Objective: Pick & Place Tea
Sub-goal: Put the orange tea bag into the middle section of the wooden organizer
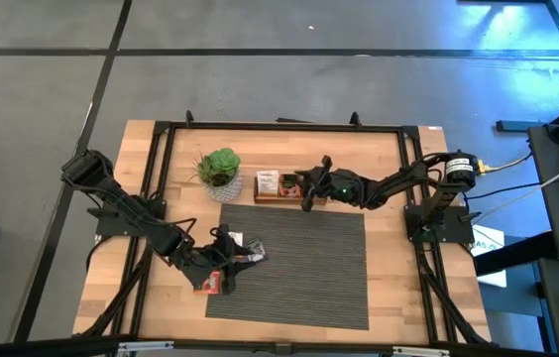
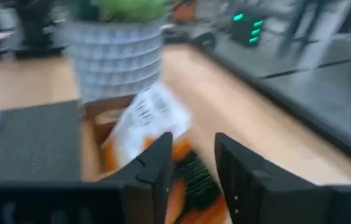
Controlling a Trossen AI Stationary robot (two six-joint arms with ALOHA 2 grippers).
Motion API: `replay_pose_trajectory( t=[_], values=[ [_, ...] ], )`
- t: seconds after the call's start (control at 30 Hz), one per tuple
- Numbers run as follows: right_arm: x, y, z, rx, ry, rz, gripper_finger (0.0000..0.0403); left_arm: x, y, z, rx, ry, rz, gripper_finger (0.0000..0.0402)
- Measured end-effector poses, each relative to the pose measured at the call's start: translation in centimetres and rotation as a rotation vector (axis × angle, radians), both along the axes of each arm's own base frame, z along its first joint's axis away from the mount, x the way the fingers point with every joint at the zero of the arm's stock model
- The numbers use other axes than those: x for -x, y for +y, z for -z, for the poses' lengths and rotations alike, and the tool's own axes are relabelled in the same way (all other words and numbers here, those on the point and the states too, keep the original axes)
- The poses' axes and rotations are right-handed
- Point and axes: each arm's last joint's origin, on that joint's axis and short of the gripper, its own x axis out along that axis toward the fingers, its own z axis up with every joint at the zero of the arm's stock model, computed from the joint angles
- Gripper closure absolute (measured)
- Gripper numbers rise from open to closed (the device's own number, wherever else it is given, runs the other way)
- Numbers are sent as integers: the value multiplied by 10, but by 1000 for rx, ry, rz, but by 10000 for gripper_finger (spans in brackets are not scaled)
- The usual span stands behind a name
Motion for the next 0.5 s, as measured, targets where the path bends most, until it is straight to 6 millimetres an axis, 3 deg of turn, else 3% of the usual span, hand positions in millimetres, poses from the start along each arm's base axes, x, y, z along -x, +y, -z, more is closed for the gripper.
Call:
replay_pose_trajectory(
  t=[0.17, 0.3, 0.5],
  values=[
    [-5, -1, -6, 108, 33, -22, 261, 0, -2, 1, 26, 20, 51, 262],
    [-18, 0, -14, 25, 93, -104, 259, 0, -2, 1, 40, 19, 46, 263],
    [-43, -2, -38, -31, 482, -269, 259, 0, -1, 1, 45, 19, 42, 262]
  ],
)
